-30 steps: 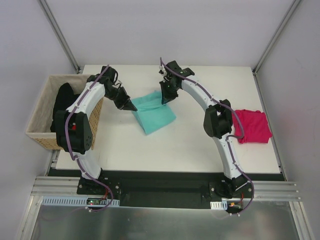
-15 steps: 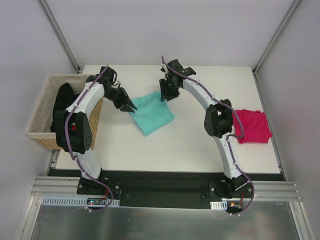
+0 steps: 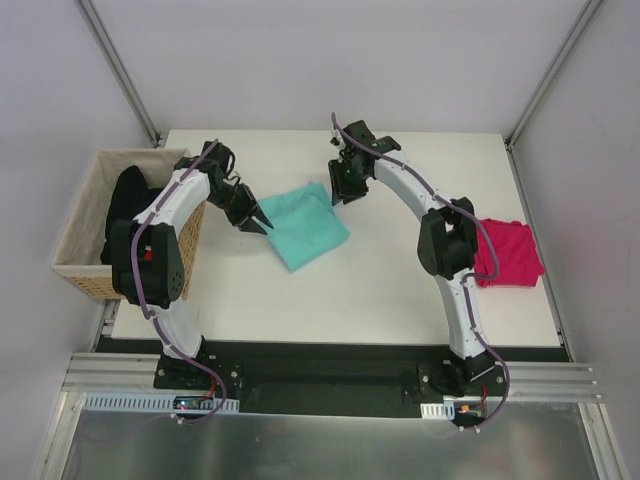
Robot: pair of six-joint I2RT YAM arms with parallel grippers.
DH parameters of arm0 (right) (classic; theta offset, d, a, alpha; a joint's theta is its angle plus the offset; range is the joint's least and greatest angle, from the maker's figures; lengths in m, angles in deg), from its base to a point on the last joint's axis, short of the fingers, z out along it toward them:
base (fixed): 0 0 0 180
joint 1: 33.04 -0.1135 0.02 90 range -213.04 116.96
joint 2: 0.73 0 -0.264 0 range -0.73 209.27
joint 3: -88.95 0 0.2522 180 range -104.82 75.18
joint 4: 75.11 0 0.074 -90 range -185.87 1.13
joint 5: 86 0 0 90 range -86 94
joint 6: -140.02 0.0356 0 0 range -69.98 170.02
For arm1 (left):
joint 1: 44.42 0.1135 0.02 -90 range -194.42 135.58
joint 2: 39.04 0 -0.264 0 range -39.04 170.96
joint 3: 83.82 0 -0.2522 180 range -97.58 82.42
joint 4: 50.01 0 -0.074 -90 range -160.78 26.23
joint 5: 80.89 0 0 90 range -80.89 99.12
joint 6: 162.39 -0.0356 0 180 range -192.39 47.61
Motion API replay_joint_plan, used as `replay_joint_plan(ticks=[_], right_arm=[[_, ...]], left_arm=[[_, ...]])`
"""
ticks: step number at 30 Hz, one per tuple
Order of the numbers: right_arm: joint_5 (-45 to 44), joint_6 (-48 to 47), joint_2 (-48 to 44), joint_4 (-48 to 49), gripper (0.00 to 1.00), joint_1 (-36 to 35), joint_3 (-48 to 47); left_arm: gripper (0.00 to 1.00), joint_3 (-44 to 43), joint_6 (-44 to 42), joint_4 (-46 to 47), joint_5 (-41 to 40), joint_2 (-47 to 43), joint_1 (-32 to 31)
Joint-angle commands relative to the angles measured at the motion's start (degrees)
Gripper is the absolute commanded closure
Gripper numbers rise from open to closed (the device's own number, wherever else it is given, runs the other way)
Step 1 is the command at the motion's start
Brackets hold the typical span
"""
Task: Fold and stack the t-shirts
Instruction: Fold the long partially folded tshirt into a neat square
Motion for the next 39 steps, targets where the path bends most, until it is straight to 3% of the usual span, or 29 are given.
replay_joint_plan(ticks=[1,8,20,30,39], right_arm=[[-0.48,-0.97,-6.47,-0.10,0.59,0.01,2.89],[0.83,-0.18,-6.04,-0.90,0.58,0.10,5.53],[3.03,2.19,-1.11,-1.77,0.86,1.41,5.35],[8.92,5.53,-0.14,1.56,0.90,1.50,12.99],[7.87,6.32,-5.23,3.06,0.92,-1.31,21.26]], left_arm=[[0.74,2.43,-1.55,-1.34,-1.18,-3.08,0.66],[0.74,2.96,-2.08,-0.28,-0.47,-0.98,0.66],[0.75,-5.92,-1.47,-0.37,1.55,1.41,0.66],[0.75,-8.47,-0.24,-0.37,2.78,-0.96,1.54],[0.75,-6.19,-0.76,-0.37,2.69,-3.51,2.77]])
